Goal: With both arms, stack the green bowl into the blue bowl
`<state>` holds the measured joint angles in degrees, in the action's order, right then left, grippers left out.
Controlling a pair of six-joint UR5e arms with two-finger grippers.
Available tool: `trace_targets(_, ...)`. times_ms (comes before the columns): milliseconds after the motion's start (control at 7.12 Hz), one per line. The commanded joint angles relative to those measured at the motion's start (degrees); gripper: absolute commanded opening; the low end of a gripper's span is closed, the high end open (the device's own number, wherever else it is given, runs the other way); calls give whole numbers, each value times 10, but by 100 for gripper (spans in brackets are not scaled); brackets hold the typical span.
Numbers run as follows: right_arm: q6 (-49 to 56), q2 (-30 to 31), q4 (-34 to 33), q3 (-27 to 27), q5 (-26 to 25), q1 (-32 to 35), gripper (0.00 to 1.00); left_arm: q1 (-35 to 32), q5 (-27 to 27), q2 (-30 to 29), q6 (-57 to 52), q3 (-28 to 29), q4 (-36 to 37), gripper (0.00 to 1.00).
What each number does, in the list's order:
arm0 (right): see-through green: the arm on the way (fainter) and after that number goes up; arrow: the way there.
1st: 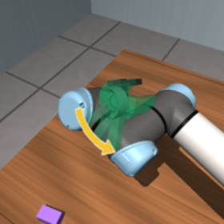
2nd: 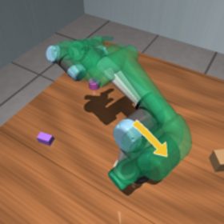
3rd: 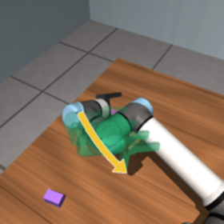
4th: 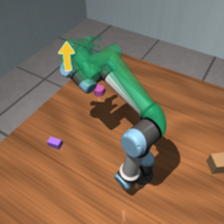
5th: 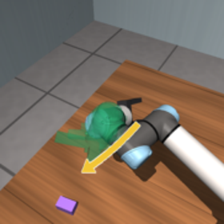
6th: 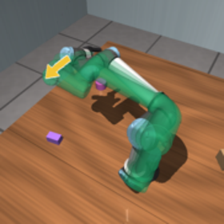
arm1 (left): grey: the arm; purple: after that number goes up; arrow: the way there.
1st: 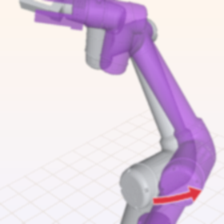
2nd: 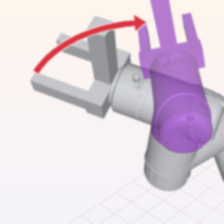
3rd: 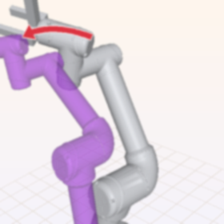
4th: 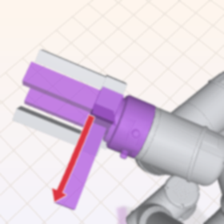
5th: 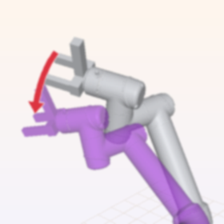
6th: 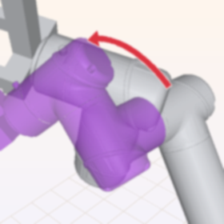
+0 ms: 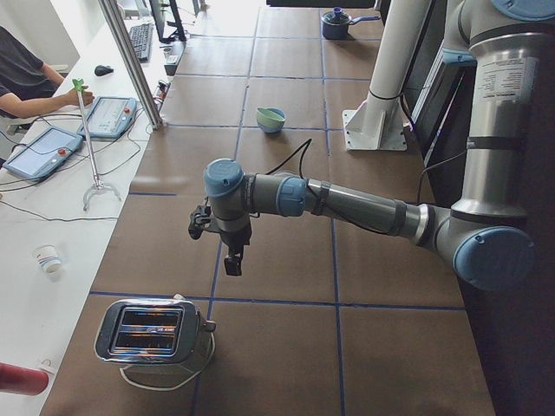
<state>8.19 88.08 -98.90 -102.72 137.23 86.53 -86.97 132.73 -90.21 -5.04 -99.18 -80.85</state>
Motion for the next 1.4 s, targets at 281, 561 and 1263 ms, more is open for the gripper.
trace_targets(281, 15, 30, 1, 37, 13, 29, 100, -35, 35, 9, -51, 61, -3, 100)
trace_targets(561, 17, 34, 2, 82, 15, 52, 100, -50, 33, 19, -51, 63, -6, 100)
trace_targets(1263, 19, 46, 14, 95, -8, 73, 100, -49, 29, 35, -52, 58, -17, 100)
